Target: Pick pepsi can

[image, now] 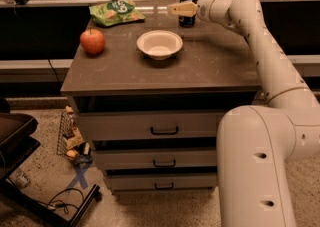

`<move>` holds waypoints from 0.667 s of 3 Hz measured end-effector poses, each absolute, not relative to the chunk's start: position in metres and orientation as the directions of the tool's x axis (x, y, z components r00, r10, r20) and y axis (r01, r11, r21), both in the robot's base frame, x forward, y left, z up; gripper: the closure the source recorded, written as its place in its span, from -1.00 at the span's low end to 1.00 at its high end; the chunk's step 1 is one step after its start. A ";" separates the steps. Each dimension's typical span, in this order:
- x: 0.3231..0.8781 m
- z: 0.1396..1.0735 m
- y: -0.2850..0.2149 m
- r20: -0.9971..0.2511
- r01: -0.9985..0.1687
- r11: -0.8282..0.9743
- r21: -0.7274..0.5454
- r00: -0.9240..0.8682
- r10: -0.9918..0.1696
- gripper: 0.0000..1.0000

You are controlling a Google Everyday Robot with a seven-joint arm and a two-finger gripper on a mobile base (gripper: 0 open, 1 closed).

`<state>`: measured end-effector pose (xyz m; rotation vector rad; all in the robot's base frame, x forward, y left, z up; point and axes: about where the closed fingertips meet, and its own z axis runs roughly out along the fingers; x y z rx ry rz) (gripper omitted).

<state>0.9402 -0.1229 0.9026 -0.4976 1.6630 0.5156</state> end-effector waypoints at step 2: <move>0.954 0.894 -0.111 -0.996 -0.620 0.784 0.035 -0.088 -0.025 -1.00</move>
Offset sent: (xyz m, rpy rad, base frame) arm 0.0420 0.0040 -0.0070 0.0127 -0.0949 0.0516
